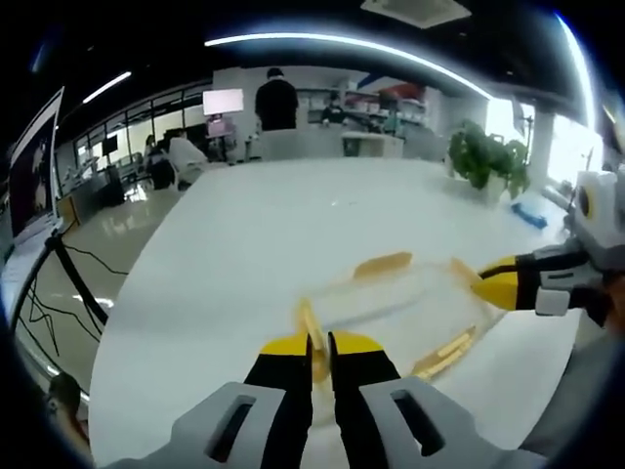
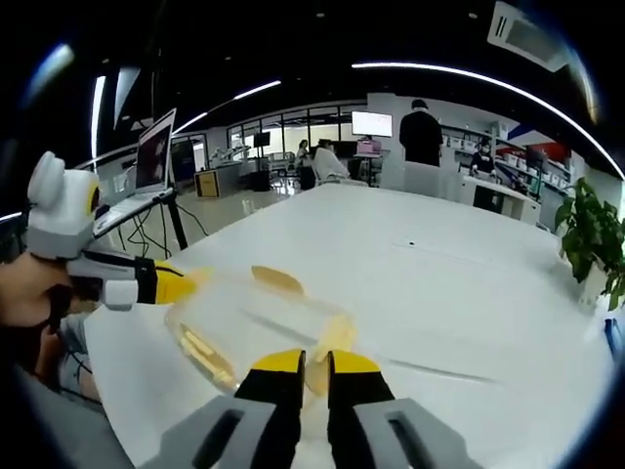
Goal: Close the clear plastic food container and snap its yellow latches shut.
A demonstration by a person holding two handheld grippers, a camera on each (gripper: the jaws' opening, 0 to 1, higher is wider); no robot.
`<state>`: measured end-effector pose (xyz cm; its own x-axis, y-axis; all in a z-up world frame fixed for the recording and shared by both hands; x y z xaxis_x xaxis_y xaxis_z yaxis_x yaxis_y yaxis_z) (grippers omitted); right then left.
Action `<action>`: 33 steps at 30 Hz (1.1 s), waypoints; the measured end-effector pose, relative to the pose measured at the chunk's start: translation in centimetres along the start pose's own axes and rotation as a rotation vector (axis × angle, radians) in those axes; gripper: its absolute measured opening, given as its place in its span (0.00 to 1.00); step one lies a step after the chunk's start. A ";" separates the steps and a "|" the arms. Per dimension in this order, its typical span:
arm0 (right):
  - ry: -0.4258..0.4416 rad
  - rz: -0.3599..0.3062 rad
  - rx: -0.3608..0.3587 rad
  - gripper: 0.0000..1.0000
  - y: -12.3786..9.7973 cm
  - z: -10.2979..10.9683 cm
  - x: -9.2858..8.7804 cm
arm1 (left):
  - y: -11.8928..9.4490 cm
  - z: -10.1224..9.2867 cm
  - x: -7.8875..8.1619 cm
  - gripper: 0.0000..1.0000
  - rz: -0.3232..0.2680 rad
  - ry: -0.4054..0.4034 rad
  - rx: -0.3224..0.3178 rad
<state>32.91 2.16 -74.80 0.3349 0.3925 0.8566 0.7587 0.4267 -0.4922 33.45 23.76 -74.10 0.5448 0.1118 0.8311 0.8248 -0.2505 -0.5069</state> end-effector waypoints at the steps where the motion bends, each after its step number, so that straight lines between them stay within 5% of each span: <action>1: 0.000 -0.002 -0.002 0.04 -0.3 -0.2 0.0 | 0.0 -0.3 0.1 0.03 -0.001 0.000 -0.003; 22: 0.025 -0.010 -0.030 0.03 -3.0 -3.9 -1.2 | 0.0 -4.9 0.2 0.04 -0.012 0.018 -0.043; 33: 0.043 0.015 -0.085 0.03 -5.0 -7.1 -2.9 | 1.3 -9.1 0.3 0.03 -0.017 0.007 -0.080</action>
<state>32.10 -6.93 -73.69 0.3692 0.3622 0.8559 0.7973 0.3497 -0.4919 33.33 14.69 -72.40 0.5294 0.1101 0.8412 0.8191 -0.3243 -0.4731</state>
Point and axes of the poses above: the point that each gripper's makers call its tool centre point, and the gripper's own axes: y roughly forward along the fingers, z roughly to its left, x roughly out of its top, the point moved 10 cm from there along -y, roughly backward along the fingers, and after that the axes turned 13 degrees about -y, right-handed, at the moved point
